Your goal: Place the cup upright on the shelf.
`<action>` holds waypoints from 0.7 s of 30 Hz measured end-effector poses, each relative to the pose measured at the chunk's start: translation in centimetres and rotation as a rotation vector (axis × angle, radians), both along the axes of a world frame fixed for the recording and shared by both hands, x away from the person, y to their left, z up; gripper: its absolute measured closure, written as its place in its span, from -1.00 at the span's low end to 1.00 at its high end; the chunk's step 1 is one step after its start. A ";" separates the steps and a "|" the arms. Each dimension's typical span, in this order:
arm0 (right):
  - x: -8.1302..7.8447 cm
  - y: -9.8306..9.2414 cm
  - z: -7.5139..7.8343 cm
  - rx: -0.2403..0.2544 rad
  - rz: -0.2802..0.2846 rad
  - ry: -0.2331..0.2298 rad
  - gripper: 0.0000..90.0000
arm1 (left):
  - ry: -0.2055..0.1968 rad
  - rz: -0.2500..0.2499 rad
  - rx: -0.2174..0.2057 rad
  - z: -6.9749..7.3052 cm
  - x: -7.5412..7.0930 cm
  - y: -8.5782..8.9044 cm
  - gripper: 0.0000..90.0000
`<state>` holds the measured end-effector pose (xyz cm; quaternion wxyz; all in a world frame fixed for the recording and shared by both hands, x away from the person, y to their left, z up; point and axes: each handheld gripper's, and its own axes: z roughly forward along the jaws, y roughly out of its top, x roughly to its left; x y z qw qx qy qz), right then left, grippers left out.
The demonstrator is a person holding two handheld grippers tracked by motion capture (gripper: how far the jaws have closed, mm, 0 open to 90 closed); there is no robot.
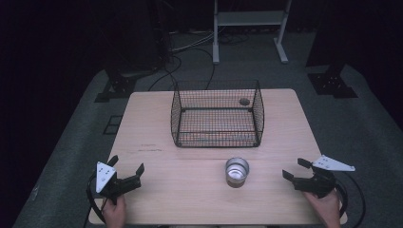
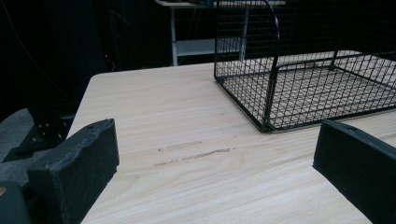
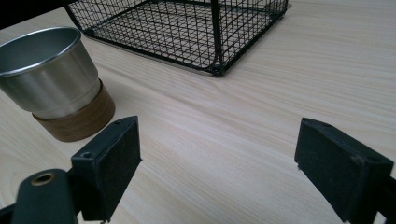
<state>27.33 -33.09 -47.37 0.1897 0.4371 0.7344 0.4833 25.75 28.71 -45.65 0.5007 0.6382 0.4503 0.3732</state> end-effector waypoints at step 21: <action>-0.7 2.2 0.7 -0.030 0.086 -0.015 -0.71 | 0.001 0.005 -0.001 -0.1 -0.6 1.1 -1.00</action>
